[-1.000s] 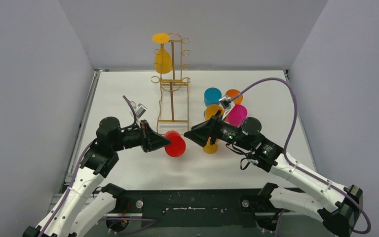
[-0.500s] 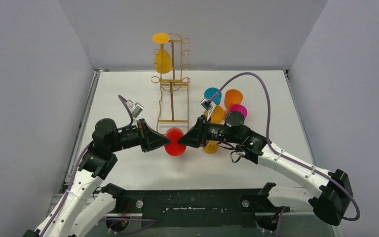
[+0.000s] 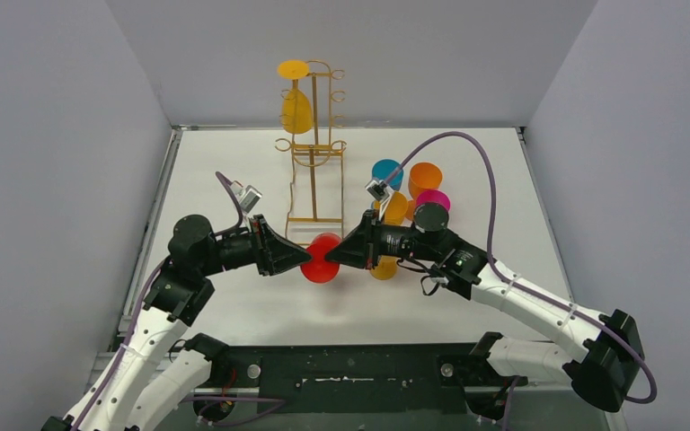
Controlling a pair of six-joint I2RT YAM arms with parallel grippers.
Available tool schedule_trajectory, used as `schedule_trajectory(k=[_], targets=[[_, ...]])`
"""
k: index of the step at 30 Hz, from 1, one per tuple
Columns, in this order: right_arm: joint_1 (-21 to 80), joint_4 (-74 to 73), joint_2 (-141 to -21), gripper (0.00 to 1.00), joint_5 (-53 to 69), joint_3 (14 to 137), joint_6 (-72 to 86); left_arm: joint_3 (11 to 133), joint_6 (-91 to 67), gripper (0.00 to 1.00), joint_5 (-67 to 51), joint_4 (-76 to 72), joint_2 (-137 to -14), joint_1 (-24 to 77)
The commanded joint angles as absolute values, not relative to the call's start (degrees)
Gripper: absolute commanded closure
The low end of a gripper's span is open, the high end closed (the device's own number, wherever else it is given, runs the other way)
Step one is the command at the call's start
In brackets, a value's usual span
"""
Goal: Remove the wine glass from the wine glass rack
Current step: Place the wine glass at the center of the board.
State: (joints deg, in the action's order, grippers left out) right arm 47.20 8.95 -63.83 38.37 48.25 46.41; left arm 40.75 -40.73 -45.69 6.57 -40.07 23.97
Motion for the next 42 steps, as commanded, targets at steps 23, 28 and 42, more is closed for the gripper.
schedule_trajectory(k=[23,28,42], targets=[[45.9,20.2,-59.0,1.00,34.2,44.0,47.3,40.6,-41.3,0.64,-48.4,2.5,-42.3,28.2],[45.9,22.0,-59.1,1.00,34.7,43.5,47.8,40.2,-40.9,0.73,-45.4,1.7,-42.8,31.2],[46.0,22.1,-59.5,1.00,34.9,43.1,47.6,37.9,-43.8,0.92,-38.8,-4.1,-43.3,35.3]])
